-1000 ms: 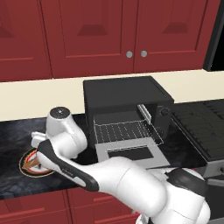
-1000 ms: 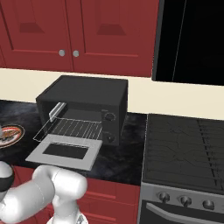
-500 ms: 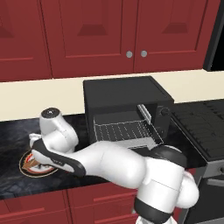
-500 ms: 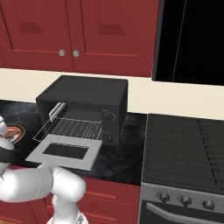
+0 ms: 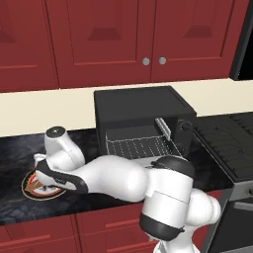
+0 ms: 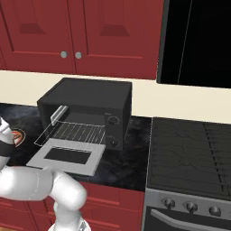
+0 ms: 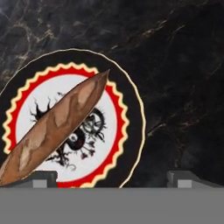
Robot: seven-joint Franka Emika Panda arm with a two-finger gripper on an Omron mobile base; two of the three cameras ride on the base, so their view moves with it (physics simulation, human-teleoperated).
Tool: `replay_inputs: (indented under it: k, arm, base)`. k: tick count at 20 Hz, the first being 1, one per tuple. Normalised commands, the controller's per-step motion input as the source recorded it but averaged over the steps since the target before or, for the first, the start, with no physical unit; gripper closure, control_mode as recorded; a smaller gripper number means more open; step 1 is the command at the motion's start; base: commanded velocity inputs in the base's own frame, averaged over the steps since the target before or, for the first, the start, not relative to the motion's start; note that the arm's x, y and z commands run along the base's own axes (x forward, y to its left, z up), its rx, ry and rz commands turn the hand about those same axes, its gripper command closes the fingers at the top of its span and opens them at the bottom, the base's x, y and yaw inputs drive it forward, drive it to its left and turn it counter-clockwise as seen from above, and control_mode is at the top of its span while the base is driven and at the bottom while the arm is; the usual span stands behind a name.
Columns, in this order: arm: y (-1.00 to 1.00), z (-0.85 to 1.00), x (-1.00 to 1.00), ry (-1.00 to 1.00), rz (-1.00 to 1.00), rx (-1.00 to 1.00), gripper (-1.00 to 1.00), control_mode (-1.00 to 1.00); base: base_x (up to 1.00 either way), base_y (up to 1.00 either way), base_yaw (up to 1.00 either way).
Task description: Pull the toaster oven rack outwards. Pick up the baguette from the plate and place it on the toaster oven rack. Close the toaster oven door fully and set the temperature to the lowest setting.
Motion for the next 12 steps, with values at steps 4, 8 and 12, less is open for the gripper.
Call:
replay_inputs:
  k: [4,8,12]
  arm:
    - [0.18,-0.05,0.38,0.03,0.00,0.00,-1.00,-1.00]
    - [0.28,-0.17,0.36,0.10,-0.01,0.00,-1.00,-1.00]
    - [0.21,-0.21,0.27,0.08,0.00,-0.03,-1.00,-1.00]
  base:
    - [0.00,0.00,0.00]
    - [0.00,0.00,0.00]
    - [0.00,0.00,0.00]
